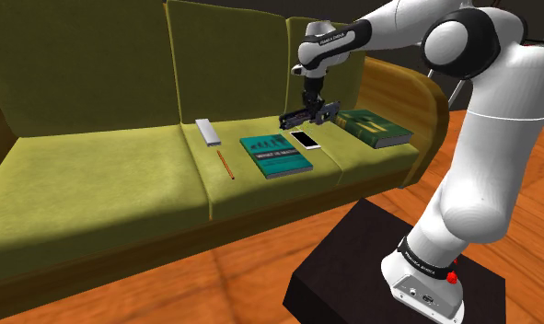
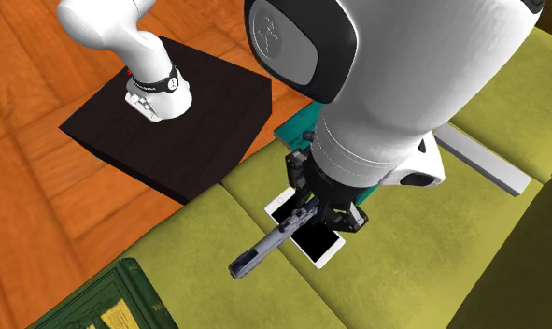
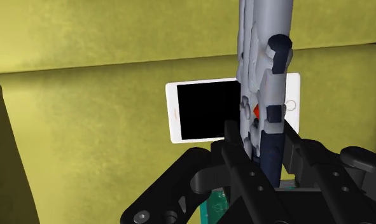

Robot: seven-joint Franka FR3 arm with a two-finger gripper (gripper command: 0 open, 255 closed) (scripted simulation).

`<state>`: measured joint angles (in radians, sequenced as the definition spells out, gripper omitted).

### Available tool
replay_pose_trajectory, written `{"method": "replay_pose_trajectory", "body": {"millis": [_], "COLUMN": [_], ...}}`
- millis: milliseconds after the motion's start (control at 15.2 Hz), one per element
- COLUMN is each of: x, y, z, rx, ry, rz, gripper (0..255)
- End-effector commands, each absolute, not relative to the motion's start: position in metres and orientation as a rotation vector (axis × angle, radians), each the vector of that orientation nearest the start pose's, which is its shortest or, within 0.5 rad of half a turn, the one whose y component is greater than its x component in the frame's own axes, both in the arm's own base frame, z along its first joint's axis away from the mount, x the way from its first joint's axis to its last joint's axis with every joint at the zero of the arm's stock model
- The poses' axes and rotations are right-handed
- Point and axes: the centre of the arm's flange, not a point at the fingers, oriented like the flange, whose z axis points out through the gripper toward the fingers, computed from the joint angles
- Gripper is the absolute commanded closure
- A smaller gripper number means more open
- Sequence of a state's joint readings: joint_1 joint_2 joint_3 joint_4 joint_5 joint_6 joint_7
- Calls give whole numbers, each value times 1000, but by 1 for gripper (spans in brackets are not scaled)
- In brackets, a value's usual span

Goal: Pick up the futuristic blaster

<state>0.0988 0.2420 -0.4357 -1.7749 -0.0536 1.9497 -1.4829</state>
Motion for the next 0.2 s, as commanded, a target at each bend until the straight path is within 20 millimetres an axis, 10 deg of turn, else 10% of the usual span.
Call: {"method": "replay_pose_trajectory", "body": {"millis": [0,132], "x": [586,586], "y": [-192,-192], "z": [442,443], "rx": [-2654,-2654], "ry": [-1769,-1769], "rz": [235,235], "gripper": [255,255]}}
